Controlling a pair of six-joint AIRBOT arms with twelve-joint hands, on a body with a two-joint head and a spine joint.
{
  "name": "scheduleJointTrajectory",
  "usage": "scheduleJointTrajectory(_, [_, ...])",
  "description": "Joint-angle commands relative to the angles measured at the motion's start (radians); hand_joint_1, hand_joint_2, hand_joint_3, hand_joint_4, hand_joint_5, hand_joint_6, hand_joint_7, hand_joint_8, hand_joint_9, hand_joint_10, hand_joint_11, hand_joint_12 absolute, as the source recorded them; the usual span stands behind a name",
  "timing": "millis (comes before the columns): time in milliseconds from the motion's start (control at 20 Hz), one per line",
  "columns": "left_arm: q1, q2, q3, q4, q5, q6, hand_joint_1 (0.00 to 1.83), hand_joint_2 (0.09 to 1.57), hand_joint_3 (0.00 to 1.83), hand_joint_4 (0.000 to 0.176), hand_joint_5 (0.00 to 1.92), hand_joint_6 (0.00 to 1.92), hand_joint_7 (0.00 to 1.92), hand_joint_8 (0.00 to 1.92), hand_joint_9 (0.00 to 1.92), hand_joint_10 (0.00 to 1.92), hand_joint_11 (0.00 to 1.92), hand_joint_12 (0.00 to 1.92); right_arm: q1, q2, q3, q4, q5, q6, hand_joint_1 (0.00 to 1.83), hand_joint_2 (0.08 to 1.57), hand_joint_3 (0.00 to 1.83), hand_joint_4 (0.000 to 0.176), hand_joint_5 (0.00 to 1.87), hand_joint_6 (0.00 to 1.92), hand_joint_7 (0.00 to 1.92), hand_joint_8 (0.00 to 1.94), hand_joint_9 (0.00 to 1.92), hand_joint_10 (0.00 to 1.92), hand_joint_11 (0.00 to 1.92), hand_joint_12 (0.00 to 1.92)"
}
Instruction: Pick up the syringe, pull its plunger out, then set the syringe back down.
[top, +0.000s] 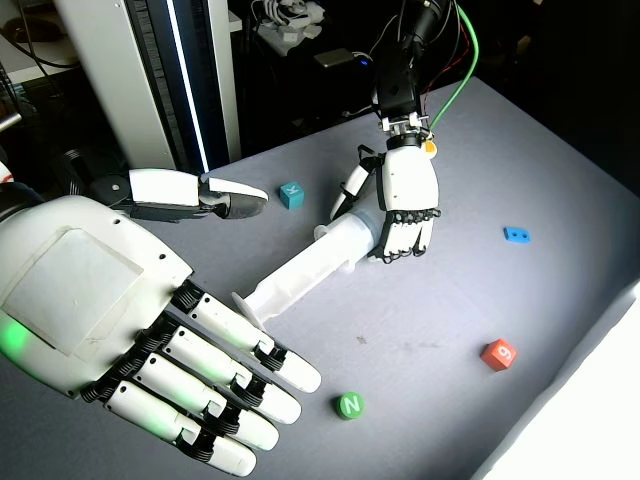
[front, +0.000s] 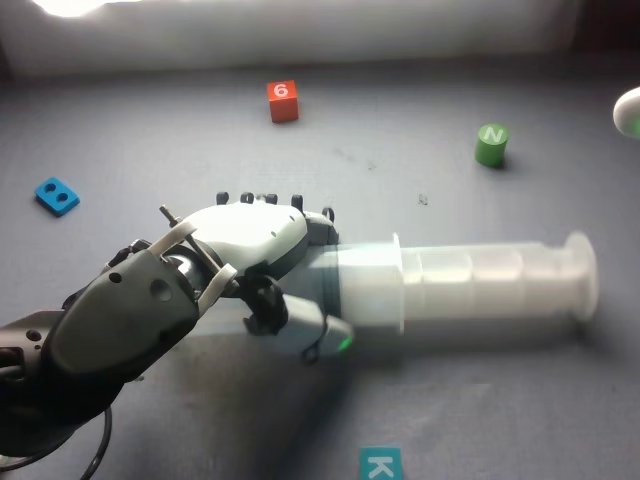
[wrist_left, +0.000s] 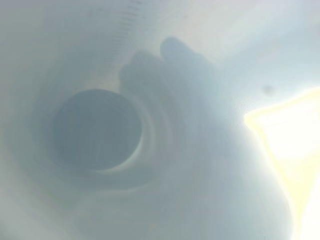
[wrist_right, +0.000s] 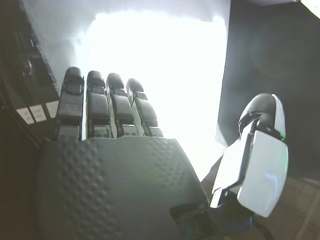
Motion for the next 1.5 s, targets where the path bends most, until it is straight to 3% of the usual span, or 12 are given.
scheduleJointTrajectory(0, [-0.006,-0.004,-0.004,0.046,-0.064,-0.007,0.42,0.95,0.0,0.0,0.06,0.03,0.14,0.04,0.13,0.12,0.0,0.67,0.004,0.006,0.001,0.003,0.115,0.004,0.24,0.77,0.01,0.0,0.0,0.0,0.0,0.0,0.0,0.0,0.0,0.0])
scheduleJointTrajectory(50, [-0.005,-0.004,-0.004,0.046,-0.064,-0.007,0.39,0.85,0.0,0.0,0.01,0.0,0.05,0.02,0.05,0.05,0.0,0.37,0.004,0.006,0.001,0.003,0.115,0.004,0.25,0.76,0.0,0.0,0.0,0.0,0.0,0.0,0.0,0.0,0.0,0.0])
scheduleJointTrajectory(100, [-0.005,-0.004,-0.004,0.046,-0.064,-0.007,0.37,0.81,0.0,0.0,0.0,0.0,0.03,0.02,0.04,0.03,0.0,0.26,0.003,0.006,0.001,0.003,0.115,0.004,0.26,0.76,0.0,0.0,0.0,0.0,0.0,0.0,0.0,0.0,0.0,0.0])
scheduleJointTrajectory(300, [-0.007,-0.004,-0.005,0.051,-0.064,-0.007,0.27,0.74,0.0,0.0,0.0,0.0,0.0,0.0,0.0,0.0,0.0,0.16,0.003,0.006,0.001,0.003,0.115,0.004,0.25,0.75,0.0,0.0,0.0,0.0,0.0,0.0,0.0,0.0,0.0,0.0])
scheduleJointTrajectory(600, [-0.046,0.015,-0.013,0.075,-0.049,0.021,0.22,0.74,0.0,0.0,0.0,0.0,0.0,0.0,0.0,0.0,0.0,0.18,0.001,0.006,0.0,0.003,0.115,0.004,0.27,0.76,0.0,0.0,0.0,0.0,0.0,0.0,0.0,0.0,0.0,0.0])
scheduleJointTrajectory(900, [-0.168,0.068,-0.019,0.084,0.074,0.117,0.2,0.74,0.0,0.0,0.0,0.0,0.01,0.0,0.02,0.0,0.0,0.19,-0.006,0.005,-0.002,0.003,0.113,0.004,0.3,0.76,0.0,0.0,0.0,0.0,0.0,0.0,0.0,0.0,0.0,0.0])
scheduleJointTrajectory(1200, [-0.294,0.149,-0.066,0.104,0.202,0.187,0.16,0.77,0.01,0.0,0.1,0.02,0.18,0.03,0.18,0.03,0.0,0.51,-0.029,0.004,-0.003,0.002,0.113,0.004,0.21,0.8,0.02,0.0,0.0,0.0,0.0,0.0,0.02,0.01,0.05,0.02])
scheduleJointTrajectory(1250, [-0.32,0.166,-0.072,0.107,0.251,0.201,0.17,0.8,0.01,0.0,0.21,0.05,0.33,0.06,0.31,0.08,0.0,0.69,-0.03,0.004,-0.003,0.002,0.113,0.004,0.24,0.81,0.01,0.0,0.14,0.01,0.21,0.02,0.22,0.04,0.01,0.53])
scheduleJointTrajectory(1300, [-0.338,0.18,-0.079,0.113,0.289,0.201,0.2,0.84,0.02,0.0,0.32,0.09,0.45,0.09,0.41,0.12,0.0,0.87,-0.03,0.004,-0.003,0.002,0.113,0.004,0.26,0.84,0.01,0.0,0.24,0.03,0.36,0.04,0.36,0.07,0.0,0.86])
scheduleJointTrajectory(1350, [-0.359,0.198,-0.089,0.116,0.314,0.201,0.23,0.9,0.0,0.0,0.53,0.26,0.56,0.7,0.4,1.05,0.05,1.38,-0.031,0.004,-0.003,0.001,0.113,0.004,0.23,0.88,0.01,0.0,0.45,0.14,0.58,0.16,0.54,0.22,0.02,1.29])
scheduleJointTrajectory(1400, [-0.376,0.214,-0.1,0.117,0.325,0.2,0.3,0.91,0.0,0.0,0.4,1.13,0.43,1.57,0.36,1.65,0.11,1.81,-0.037,0.004,-0.003,-0.005,0.113,0.004,0.2,0.92,0.0,0.0,0.42,0.74,0.43,0.97,0.25,1.35,0.02,1.77])
scheduleJointTrajectory(1450, [-0.395,0.233,-0.114,0.116,0.328,0.2,0.32,0.96,0.01,0.0,0.51,1.56,0.57,1.85,0.57,1.87,0.47,1.9,-0.047,0.004,-0.005,-0.017,0.113,0.004,0.24,0.92,0.0,0.0,0.23,1.65,0.29,1.75,0.31,1.81,0.27,1.89])
